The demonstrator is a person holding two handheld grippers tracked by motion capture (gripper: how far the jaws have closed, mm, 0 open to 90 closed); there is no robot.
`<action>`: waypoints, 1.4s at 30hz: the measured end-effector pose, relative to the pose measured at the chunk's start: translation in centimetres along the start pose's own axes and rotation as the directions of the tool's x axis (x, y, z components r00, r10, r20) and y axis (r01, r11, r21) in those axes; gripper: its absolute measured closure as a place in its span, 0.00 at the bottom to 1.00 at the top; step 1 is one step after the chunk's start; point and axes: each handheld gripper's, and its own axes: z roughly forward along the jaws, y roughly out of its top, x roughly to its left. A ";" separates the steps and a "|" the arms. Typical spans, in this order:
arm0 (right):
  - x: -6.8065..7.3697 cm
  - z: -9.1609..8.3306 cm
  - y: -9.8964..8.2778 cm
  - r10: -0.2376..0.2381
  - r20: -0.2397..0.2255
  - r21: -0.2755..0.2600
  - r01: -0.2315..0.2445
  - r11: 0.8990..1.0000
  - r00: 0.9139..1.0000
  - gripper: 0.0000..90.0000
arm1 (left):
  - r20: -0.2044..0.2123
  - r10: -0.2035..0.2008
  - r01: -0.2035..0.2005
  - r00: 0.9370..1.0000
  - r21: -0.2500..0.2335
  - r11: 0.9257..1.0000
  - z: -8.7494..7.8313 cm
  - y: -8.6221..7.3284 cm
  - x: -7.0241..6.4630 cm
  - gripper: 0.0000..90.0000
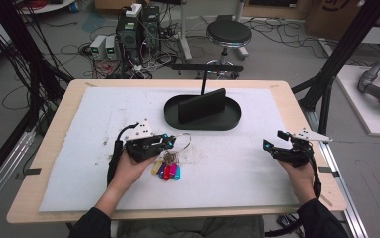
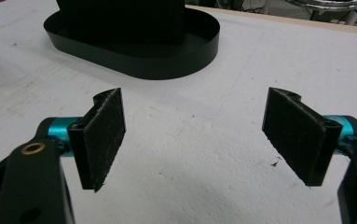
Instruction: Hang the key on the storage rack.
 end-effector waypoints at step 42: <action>-0.1 0.2 0.0 -0.002 -0.003 0.002 0.002 1.000 1.000 0.24 | -0.123 0.055 -0.073 0.991 -0.145 0.987 -2.0 6.8 1.8 0.96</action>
